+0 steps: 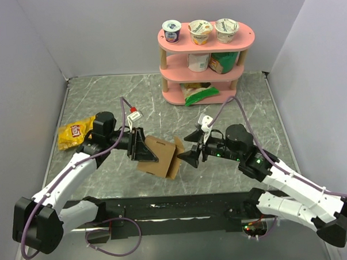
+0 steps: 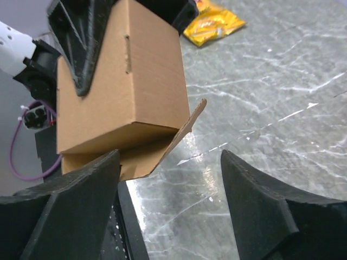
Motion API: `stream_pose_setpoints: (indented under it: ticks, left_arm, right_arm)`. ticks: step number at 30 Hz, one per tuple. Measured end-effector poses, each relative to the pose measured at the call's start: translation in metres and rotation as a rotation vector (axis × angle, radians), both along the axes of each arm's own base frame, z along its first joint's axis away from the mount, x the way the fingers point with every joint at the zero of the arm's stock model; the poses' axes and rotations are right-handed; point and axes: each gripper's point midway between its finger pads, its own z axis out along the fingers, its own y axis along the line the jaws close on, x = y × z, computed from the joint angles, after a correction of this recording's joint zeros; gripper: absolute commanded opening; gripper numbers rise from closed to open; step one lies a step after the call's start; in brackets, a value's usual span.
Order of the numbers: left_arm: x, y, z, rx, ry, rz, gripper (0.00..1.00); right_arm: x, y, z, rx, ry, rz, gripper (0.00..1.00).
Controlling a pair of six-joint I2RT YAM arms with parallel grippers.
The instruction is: Fold the paper box
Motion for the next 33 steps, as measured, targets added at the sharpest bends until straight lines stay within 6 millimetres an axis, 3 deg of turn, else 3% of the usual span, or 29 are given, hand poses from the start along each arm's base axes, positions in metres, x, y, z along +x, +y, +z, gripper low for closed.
stream_pose_setpoints:
  ticks: [3, 13, 20, 27, 33]
  left_arm:
    - [0.0, -0.001, 0.002, -0.002, -0.012, -0.005, 0.44]
    - [-0.007, -0.003, -0.001, 0.012, 0.023, -0.031, 0.43]
    - [0.005, -0.007, -0.005, 0.036, 0.073, -0.012, 0.43]
    - [0.014, -0.012, -0.006, 0.035, 0.137, -0.001, 0.43]
    - [0.015, -0.013, -0.005, 0.039, 0.183, 0.006, 0.43]
  right_arm:
    - [0.002, 0.003, -0.006, -0.014, 0.014, 0.003, 0.62]
    - [0.01, 0.006, 0.002, 0.021, -0.023, -0.018, 0.5]
    - [0.016, 0.005, -0.002, 0.005, -0.027, -0.045, 0.4]
    - [0.016, 0.0, -0.016, -0.018, -0.043, -0.052, 0.23]
    - [0.018, -0.001, -0.019, -0.026, -0.064, -0.056, 0.22]
